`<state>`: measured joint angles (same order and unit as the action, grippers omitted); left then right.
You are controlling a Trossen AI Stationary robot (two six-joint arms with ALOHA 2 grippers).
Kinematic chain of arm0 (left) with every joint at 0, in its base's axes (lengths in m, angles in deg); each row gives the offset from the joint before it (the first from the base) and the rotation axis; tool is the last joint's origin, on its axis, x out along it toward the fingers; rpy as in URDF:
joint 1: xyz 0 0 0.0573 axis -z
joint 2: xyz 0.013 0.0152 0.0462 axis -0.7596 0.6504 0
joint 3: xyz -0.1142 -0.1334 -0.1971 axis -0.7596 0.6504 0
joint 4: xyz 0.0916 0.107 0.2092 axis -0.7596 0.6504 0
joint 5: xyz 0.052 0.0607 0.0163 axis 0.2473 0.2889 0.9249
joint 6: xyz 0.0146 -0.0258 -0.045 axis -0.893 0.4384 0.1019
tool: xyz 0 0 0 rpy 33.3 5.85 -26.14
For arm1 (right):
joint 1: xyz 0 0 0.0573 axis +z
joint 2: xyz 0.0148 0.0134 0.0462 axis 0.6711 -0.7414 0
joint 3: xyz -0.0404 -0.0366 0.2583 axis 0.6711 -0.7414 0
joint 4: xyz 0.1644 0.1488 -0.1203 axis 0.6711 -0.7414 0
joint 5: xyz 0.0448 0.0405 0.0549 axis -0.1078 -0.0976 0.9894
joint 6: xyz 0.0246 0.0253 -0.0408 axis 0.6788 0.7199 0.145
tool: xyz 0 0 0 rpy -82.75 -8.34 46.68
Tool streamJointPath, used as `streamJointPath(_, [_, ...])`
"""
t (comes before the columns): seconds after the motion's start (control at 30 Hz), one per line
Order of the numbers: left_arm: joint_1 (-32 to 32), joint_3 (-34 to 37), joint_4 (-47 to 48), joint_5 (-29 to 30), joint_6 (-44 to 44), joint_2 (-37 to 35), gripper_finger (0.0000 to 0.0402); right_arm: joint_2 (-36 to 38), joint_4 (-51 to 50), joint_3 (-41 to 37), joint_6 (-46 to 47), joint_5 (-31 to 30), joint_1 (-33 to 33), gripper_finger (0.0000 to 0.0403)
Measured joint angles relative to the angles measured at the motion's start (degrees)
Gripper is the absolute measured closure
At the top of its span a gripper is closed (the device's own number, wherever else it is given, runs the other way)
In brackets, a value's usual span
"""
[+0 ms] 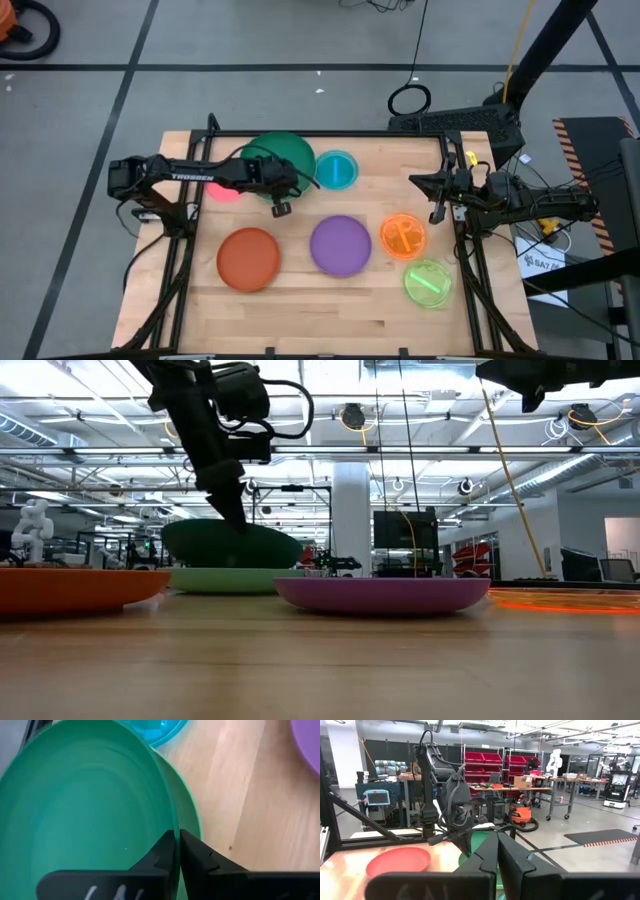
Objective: Stack plastic plates
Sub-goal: Stack the dark green plate on top of the light green plate, then stack the dark orange plate on top of the dark green plate
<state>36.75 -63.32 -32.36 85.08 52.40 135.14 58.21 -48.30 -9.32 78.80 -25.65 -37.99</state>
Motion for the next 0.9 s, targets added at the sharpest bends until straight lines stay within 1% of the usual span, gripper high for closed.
streamJointPath(0.3, [0.3, 0.0, 1.0, -0.1, 2.5, 0.2, 0.036, 0.0, 0.5, 0.0, 0.0, 0.0, 0.0, 0.0397])
streamJointPath(0.47, [0.3, 0.0, 1.1, -3.2, 3.1, 0.2, 0.0355, 0.0, 0.5, 0.0, 0.0, 0.0, 0.0, 0.0397])
streamJointPath(0.6, [0.3, 0.0, 1.4, -3.4, 3.5, 0.2, 0.0335, 0.0, 0.5, 0.0, 0.0, 0.0, 0.0, 0.0397])
streamJointPath(0.67, [0.3, 0.0, 1.0, -3.4, 2.6, 0.2, 0.0324, 0.0, 0.5, 0.0, 0.2, 0.0, 0.0, 0.0397])
streamJointPath(0.77, [0.5, 0.0, 0.0, -3.5, -0.7, -0.2, 0.0319, 0.0, 0.9, 0.0, 0.5, 0.0, 0.0, 0.0397])
streamJointPath(0.83, [1.0, -0.1, -2.1, -3.7, -3.2, -0.3, 0.0319, 0.0, 1.7, 0.0, 0.5, 0.0, 0.0, 0.0397])
streamJointPath(0.9, [1.6, -0.1, -5.4, -5.4, -4.4, -0.3, 0.0319, -0.1, 3.1, 0.0, 0.6, 0.0, 0.0, 0.0397])
